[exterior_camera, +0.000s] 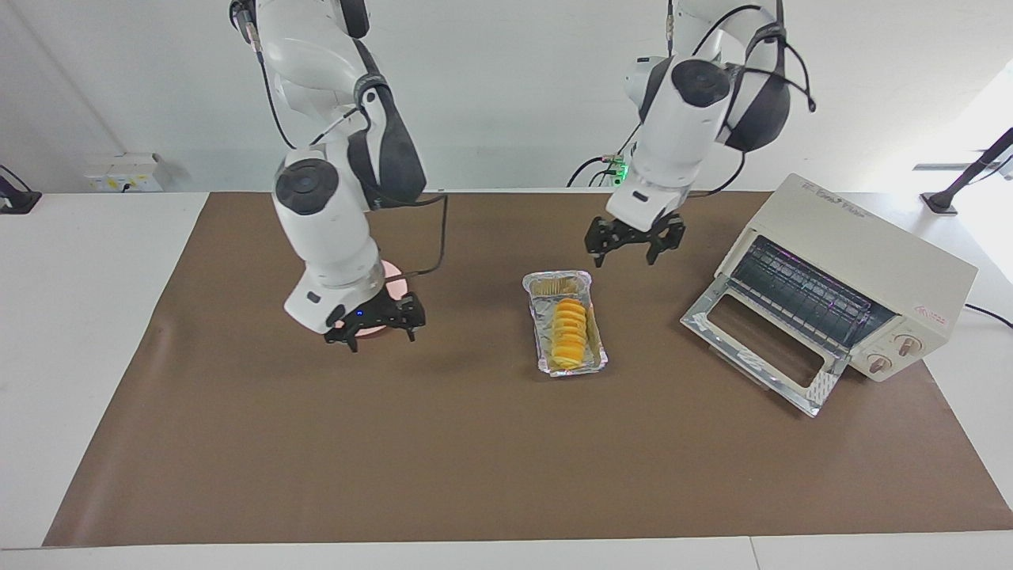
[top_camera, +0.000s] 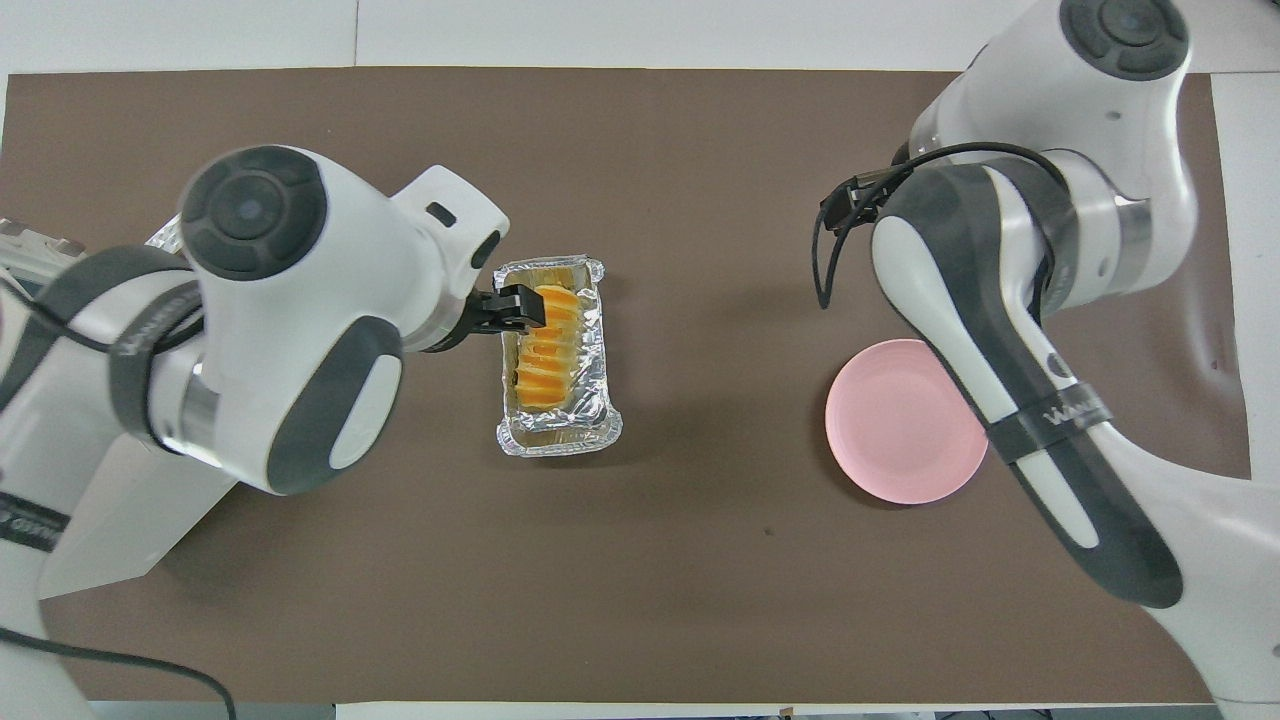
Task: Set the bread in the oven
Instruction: 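Grasp the tray with the left gripper while the right gripper withdraws, then carry the foil tray into the open oven with the left gripper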
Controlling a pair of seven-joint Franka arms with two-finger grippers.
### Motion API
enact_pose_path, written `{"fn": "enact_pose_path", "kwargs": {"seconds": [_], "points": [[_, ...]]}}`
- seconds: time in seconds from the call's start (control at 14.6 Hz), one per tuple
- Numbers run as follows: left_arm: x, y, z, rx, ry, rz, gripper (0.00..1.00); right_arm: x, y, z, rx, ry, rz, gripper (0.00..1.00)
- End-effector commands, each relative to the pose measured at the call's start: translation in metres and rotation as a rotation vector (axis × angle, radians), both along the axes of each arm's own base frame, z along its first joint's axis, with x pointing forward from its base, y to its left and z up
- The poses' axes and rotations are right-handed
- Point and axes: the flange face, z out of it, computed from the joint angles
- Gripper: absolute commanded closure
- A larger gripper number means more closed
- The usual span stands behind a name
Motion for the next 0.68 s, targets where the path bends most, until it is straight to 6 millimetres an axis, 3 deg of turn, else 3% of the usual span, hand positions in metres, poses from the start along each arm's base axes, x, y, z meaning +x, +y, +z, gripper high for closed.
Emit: {"fn": "enact_pose_path", "kwargs": {"seconds": [0.0, 0.14, 0.34, 0.41, 0.55, 0.62], "points": [[0.002, -0.038, -0.049, -0.016, 0.015, 0.002, 0.00, -0.015, -0.043, 0.022, 0.002, 0.022, 0.055, 0.00], [-0.004, -0.051, -0.070, -0.019, 0.016, 0.015, 0.00, -0.025, -0.068, 0.040, 0.003, 0.038, 0.090, 0.00], [-0.016, -0.093, -0.127, -0.016, 0.043, 0.042, 0.00, -0.054, -0.097, 0.079, -0.008, 0.089, 0.073, 0.00], [-0.019, -0.096, -0.130, -0.011, 0.052, 0.067, 0.07, -0.067, -0.100, 0.095, -0.014, 0.104, 0.080, 0.00], [-0.022, -0.099, -0.144, 0.002, 0.074, 0.116, 0.33, -0.095, -0.103, 0.115, -0.037, 0.143, 0.078, 0.00], [-0.026, -0.098, -0.150, 0.011, 0.084, 0.114, 0.41, -0.112, -0.105, 0.124, -0.042, 0.141, 0.076, 0.00]]}}
